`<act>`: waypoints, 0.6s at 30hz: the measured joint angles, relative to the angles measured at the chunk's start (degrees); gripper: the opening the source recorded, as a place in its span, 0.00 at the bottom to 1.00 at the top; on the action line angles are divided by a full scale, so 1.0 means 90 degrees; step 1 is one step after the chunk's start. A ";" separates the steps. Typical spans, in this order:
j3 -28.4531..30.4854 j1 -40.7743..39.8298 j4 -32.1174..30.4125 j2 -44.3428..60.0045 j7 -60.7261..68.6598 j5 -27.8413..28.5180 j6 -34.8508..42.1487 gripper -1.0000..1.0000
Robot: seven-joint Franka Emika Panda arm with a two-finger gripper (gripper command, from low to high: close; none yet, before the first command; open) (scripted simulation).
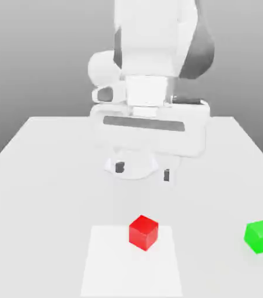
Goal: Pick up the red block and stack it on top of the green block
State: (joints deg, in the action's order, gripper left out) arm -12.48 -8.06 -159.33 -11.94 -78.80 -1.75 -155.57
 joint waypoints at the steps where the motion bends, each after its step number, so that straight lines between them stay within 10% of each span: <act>1: -0.0043 -0.0010 -0.0206 0.0281 -0.0248 -0.0030 -0.0193 0.50; 9: 0.0609 0.0390 -0.0379 0.2387 -0.1616 0.1105 -0.1853 0.50; 10: 0.0781 0.0536 -0.0355 0.2573 -0.1695 0.1216 -0.2011 0.00; 18: 0.0701 0.0486 -0.0373 0.2449 -0.1625 0.1112 -0.1918 0.00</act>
State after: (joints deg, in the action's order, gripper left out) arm -6.18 -3.69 -162.68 10.11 -93.42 8.26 -172.83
